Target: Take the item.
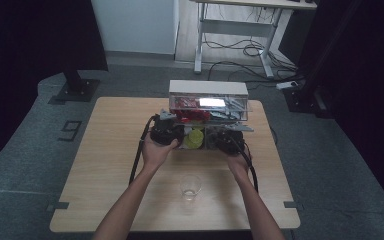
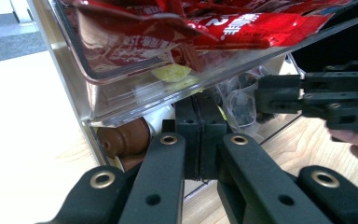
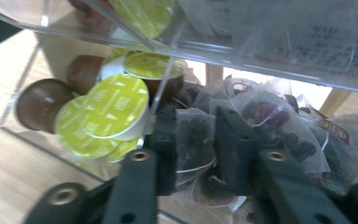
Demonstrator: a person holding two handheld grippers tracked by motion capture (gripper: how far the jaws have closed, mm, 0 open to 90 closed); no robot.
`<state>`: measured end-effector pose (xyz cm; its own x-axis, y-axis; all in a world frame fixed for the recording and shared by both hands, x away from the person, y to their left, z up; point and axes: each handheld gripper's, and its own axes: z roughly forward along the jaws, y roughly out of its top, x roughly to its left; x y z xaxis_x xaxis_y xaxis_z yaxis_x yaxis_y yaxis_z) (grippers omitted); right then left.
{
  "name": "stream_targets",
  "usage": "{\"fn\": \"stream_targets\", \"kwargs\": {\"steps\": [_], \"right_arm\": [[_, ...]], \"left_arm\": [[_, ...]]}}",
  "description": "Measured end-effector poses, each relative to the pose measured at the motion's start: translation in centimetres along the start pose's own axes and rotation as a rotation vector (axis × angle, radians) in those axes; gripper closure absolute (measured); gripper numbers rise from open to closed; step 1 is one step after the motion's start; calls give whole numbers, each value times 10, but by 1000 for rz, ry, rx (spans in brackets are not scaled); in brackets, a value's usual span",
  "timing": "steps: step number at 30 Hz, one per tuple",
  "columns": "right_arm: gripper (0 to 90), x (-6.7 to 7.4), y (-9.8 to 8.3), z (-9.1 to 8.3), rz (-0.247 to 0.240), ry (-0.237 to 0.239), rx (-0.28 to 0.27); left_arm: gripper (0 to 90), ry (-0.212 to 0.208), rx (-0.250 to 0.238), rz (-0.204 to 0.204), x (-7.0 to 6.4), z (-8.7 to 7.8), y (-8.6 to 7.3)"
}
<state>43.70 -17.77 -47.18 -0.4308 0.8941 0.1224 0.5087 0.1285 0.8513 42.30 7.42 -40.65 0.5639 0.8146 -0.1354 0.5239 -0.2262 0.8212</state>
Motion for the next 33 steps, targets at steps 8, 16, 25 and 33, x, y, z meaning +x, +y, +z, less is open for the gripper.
{"fn": "stream_targets", "kwargs": {"steps": [8, 16, 25, 33], "right_arm": [[680, 4, 0, 16, 26, -30, 45], [890, 2, 4, 10, 23, 2, 33], [891, 5, 8, -10, 3, 29, -29], [891, 6, 7, -24, -4, 55, -60]], "left_arm": [[896, -9, 0, 0, 0, 0, 1], [896, -8, -2, 0, 0, 0, 1], [895, -9, -2, -1, 0, 0, 0], [894, -7, -3, -4, 1, -1, -1]]}}
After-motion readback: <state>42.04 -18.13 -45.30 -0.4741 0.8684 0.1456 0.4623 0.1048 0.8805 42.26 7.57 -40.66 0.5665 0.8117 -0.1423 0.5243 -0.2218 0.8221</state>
